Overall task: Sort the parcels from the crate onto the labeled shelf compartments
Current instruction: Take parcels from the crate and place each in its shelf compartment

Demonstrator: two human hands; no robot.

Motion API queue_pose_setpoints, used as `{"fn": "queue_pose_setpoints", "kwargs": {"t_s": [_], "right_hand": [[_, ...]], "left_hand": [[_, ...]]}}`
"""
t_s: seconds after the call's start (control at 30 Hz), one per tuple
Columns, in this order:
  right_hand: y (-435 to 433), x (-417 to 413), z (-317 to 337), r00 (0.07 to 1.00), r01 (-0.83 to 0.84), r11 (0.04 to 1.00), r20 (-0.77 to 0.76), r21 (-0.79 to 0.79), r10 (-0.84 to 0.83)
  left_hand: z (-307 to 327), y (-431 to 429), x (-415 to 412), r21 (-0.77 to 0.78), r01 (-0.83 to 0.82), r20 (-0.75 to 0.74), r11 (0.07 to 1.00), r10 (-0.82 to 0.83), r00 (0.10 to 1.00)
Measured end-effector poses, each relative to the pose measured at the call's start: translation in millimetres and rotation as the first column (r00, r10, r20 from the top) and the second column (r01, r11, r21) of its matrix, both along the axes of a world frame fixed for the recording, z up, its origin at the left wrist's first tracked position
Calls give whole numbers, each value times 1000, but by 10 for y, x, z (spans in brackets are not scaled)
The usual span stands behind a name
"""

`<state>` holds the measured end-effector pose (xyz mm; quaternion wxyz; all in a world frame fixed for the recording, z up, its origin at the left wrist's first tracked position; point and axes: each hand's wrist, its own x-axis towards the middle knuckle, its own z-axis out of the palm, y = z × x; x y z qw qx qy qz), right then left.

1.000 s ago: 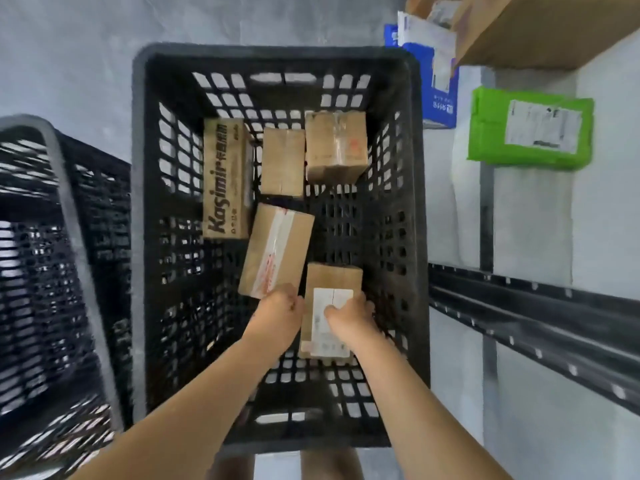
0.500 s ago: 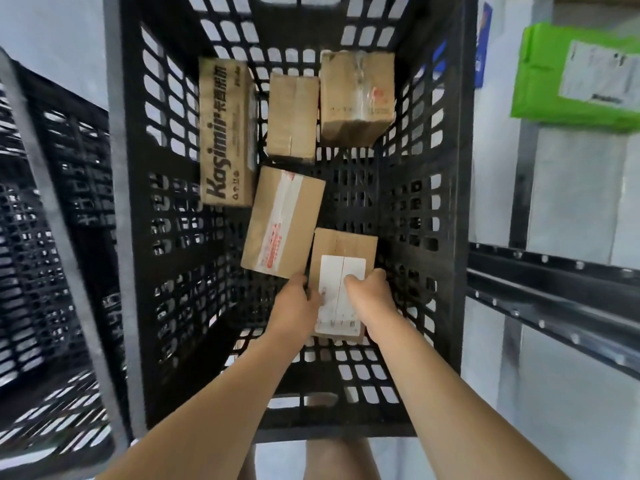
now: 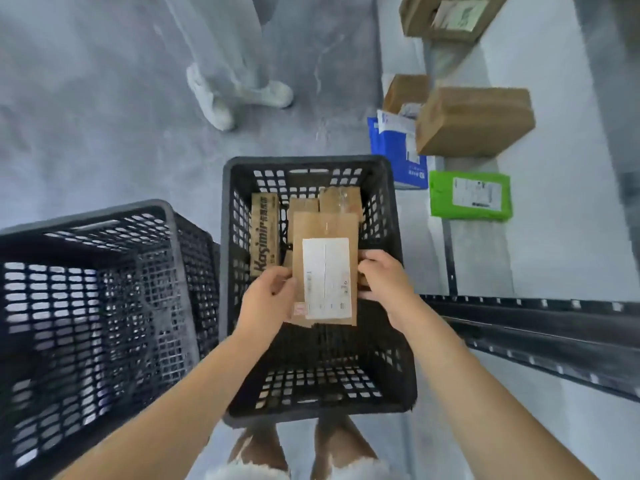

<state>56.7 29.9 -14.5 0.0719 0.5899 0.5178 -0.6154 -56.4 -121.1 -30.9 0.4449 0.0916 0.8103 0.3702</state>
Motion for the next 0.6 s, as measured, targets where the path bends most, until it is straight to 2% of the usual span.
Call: {"fn": "queue_pose_setpoints", "kwargs": {"t_s": [0.17, 0.33, 0.5, 0.6], "right_hand": [[-37, -272, 996, 985, -25, 992, -166, 122, 45], [-50, -355, 1987, 947, -38, 969, -299, 246, 113], [9, -235, 2710, 883, -20, 972, -452, 234, 127], [50, -237, 3023, 844, 57, 973, -532, 223, 72]], "left_hand": [[1014, -102, -288, 201, -37, -79, 979, 54, 995], [2032, -167, -428, 412, -64, -89, 909, 110, 990], [2734, -197, -467, 532, -120, -7, 839, 145, 989], [3066, -129, -520, 592, -96, 5, 800, 116, 993]]}}
